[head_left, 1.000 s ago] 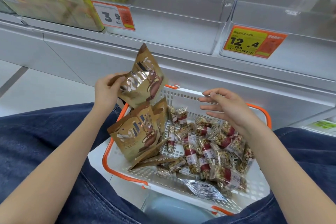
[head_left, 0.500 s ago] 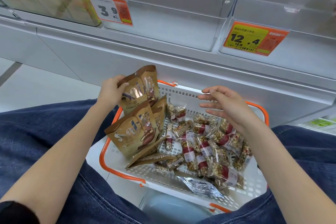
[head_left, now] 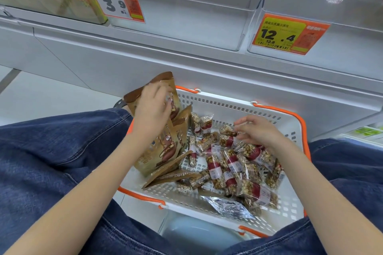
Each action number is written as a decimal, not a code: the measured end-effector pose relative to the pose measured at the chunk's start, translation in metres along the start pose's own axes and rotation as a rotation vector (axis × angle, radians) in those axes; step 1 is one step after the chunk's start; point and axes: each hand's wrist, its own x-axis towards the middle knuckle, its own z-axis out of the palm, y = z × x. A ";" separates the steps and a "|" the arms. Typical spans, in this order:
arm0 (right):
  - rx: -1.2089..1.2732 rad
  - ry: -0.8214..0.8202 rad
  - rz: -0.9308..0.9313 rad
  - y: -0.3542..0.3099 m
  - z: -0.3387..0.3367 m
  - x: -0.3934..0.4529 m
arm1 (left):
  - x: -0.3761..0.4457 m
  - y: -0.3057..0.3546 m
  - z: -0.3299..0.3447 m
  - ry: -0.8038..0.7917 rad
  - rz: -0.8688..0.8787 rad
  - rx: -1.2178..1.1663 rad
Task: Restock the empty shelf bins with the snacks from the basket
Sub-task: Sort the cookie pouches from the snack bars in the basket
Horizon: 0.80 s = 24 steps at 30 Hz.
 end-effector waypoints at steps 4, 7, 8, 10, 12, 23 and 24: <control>-0.406 -0.256 -0.058 0.024 0.031 0.007 | -0.038 0.016 0.031 -0.523 0.130 -0.038; -0.573 -0.613 -0.008 0.034 0.053 0.001 | -0.063 0.010 0.054 -0.911 0.215 0.026; -0.613 -0.717 0.034 0.038 0.059 -0.001 | -0.069 0.007 0.059 -1.005 0.234 0.062; -0.760 -0.846 0.074 0.049 0.071 -0.009 | -0.078 0.005 0.067 -1.122 0.275 0.130; -0.932 -0.843 0.015 0.061 0.082 -0.018 | -0.081 0.008 0.071 -1.113 0.323 0.155; -0.708 -0.222 -0.285 0.034 0.016 -0.025 | -0.066 -0.003 0.062 -1.031 0.131 0.037; -0.637 -0.138 -0.331 0.022 -0.004 -0.029 | -0.066 -0.004 0.060 -1.052 0.121 0.030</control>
